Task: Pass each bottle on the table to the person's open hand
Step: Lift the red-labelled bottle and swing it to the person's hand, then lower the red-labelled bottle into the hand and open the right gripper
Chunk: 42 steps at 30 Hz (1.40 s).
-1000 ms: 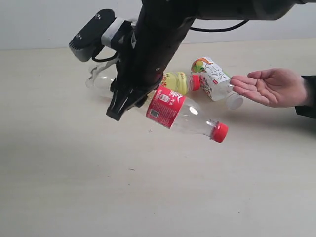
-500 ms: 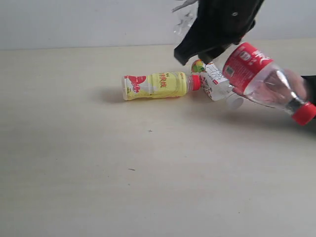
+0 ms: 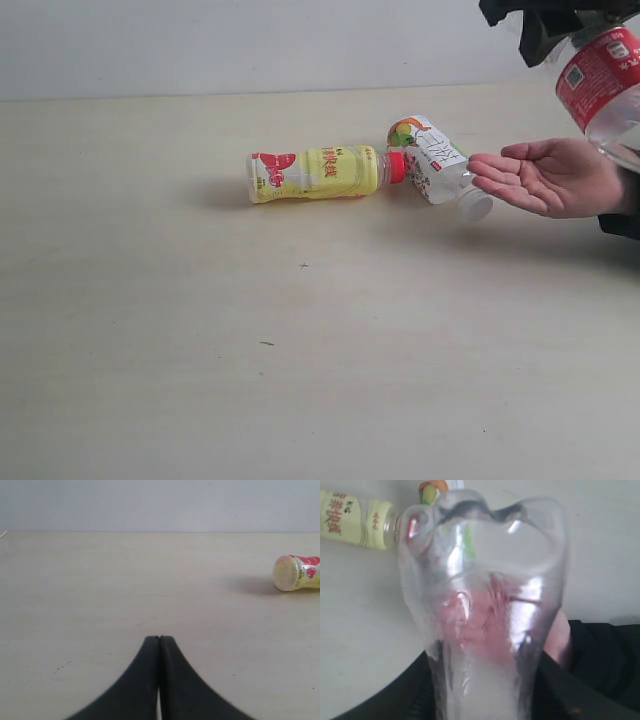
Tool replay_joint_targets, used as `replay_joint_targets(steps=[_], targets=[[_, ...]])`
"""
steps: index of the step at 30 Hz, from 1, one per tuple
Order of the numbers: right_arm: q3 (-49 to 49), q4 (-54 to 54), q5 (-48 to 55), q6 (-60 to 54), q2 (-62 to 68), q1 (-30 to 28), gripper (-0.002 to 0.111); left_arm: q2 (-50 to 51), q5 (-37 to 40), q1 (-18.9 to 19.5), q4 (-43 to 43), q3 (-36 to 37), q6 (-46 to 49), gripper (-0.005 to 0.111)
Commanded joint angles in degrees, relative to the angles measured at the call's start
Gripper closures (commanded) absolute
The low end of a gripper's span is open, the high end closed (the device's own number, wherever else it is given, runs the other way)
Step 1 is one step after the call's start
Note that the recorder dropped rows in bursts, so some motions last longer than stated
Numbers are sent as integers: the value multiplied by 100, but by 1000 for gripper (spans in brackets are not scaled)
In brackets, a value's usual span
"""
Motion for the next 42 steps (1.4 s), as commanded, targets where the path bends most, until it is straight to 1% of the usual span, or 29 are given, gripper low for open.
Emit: replay_joint_targets(steps=[1, 6, 11, 16, 22, 29, 36, 39, 42], targets=[[-393, 131, 50, 7, 308, -269, 108, -38, -40, 10, -8, 0, -22, 107], [-658, 123, -30, 91, 826, -343, 108, -38, -40, 10, -8, 0, -22, 107], [-672, 45, -711, 357, 1630, -402, 108, -38, -40, 10, -8, 0, -22, 107], [-672, -145, -1111, 496, 2193, -431, 108, -38, -40, 10, -8, 0, -22, 107], [-672, -118, -1215, 659, 2352, -752, 108, -38, -40, 10, -8, 0, -22, 107], [-672, -159, -1424, 659, 2483, -769, 108, -38, -40, 10, -8, 0, -22, 107], [-672, -71, -1353, 592, 2569, -769, 108, -38, -40, 10, -8, 0, -22, 107], [-672, -71, -1343, 592, 2569, -769, 102, -38, -40, 10, -8, 0, -22, 107], [-672, -71, -1332, 592, 2569, -769, 90, -38, -40, 10, -8, 0, -22, 107]])
